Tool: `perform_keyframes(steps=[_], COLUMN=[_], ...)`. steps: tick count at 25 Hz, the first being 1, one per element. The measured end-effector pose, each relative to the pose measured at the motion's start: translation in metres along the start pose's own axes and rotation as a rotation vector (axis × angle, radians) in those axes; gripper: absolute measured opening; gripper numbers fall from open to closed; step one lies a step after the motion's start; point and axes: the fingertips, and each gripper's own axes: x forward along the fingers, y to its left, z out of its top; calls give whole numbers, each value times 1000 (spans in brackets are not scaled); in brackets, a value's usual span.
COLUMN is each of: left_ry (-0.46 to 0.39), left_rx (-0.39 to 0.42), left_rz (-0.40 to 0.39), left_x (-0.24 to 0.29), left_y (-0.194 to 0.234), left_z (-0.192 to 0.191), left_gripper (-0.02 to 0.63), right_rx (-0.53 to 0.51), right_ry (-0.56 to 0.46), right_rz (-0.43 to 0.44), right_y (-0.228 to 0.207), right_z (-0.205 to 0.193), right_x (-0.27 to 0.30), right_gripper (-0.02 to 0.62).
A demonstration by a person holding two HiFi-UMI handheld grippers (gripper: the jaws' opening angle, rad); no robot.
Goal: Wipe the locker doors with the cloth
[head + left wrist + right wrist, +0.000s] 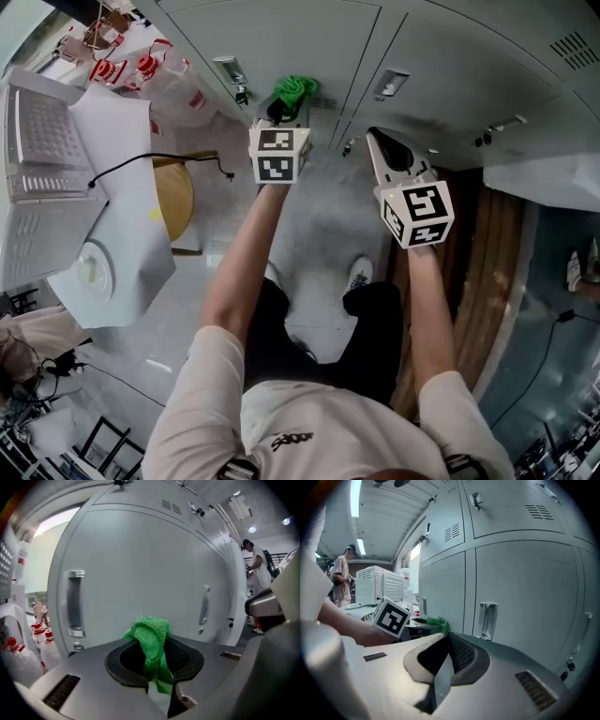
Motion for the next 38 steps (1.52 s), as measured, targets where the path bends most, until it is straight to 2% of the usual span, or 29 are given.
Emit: perform_keyframes(steps=[4, 6, 8, 12, 17, 21, 25, 27, 32, 35, 38], left_ry=[17, 2, -18, -8, 4, 12, 21, 23, 45, 61, 70], left_rx=[66, 75, 61, -5, -104, -131, -116, -105, -117, -131, -171], left_rz=[-132, -139, -117, -43, 112, 220, 283, 269, 134, 64, -11], left_x=[26, 34, 34, 30, 16, 2, -1, 5, 27, 40, 50], left_y=[-62, -75, -70, -29, 62, 125, 152, 146, 85, 34, -23], left_z=[-13, -18, -24, -52, -92, -116, -138, -144, -144, -127, -94], left_gripper=[95, 95, 95, 94, 94, 94, 94, 89, 89, 89, 89], right_rx=[-7, -4, -2, -2, -6, 4, 8, 9, 23, 42, 70], right_ry=[18, 30, 40, 35, 13, -1, -13, -11, -3, 12, 36], right_rz=[-20, -32, -37, -31, -8, 15, 27, 28, -4, -47, -97], right_y=[-14, -18, -18, -12, 9, 23, 33, 32, 16, -6, -24], right_z=[-23, -35, -47, -61, -68, -79, -89, -94, -97, -89, -75], right_x=[-10, -14, -13, 0, 30, 51, 63, 64, 43, 17, -19], right_gripper=[9, 9, 9, 9, 9, 9, 9, 9, 9, 9, 8])
